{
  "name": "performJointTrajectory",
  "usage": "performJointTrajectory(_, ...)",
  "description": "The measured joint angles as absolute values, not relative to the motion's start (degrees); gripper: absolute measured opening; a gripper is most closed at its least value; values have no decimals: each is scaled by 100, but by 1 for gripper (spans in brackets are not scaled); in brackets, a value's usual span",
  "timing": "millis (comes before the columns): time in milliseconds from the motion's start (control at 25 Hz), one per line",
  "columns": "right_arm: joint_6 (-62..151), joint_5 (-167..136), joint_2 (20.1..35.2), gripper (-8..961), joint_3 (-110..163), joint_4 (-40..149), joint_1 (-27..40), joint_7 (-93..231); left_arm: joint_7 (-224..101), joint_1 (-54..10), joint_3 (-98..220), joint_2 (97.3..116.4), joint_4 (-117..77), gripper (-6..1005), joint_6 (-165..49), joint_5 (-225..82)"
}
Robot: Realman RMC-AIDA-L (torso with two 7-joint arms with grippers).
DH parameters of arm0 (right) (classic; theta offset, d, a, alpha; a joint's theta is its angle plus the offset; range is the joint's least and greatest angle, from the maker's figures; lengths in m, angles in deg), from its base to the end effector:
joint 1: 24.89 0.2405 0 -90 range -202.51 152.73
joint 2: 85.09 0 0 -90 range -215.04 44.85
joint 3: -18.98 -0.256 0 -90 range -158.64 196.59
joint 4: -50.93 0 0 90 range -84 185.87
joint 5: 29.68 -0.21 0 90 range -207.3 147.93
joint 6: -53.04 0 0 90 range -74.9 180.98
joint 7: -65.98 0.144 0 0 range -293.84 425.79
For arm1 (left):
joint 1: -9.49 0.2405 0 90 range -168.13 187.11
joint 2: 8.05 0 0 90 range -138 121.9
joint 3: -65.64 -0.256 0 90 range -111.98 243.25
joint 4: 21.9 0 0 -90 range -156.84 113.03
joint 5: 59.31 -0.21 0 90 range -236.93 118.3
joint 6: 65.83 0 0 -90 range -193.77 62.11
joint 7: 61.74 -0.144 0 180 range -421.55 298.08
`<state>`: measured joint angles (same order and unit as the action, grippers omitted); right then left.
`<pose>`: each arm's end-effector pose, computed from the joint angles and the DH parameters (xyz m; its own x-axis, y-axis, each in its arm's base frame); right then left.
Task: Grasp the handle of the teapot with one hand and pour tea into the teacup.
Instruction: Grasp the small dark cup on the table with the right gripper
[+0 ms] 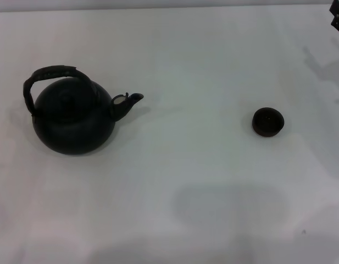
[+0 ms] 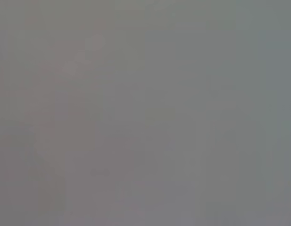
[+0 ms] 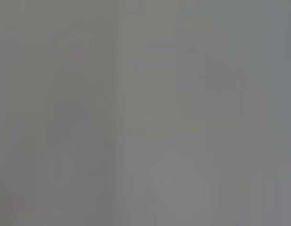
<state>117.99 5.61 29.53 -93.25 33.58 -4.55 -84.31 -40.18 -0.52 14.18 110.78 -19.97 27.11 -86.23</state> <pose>0.3427 0.3376 0.0387 0.7511 0.0349 -0.6592 -0.6125 -0.3357 -0.7157 -0.3822 0.2159 0.0505 0.6221 -0.2573 0.7394 0.7694 0.0261 -0.6382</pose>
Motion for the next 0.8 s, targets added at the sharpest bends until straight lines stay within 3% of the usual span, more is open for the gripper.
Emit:
performJointTrajectory(440,11990,2385,2420,840,-9369,2224,-613,-6712,-4012,106,1405,11078,-1997,887,2732,-8619)
performJointTrajectory(800,12526,4125,1853,841,-9385,1277,-606,-4932,-3999,104,1404,11078,-1997,888,2734,-8650)
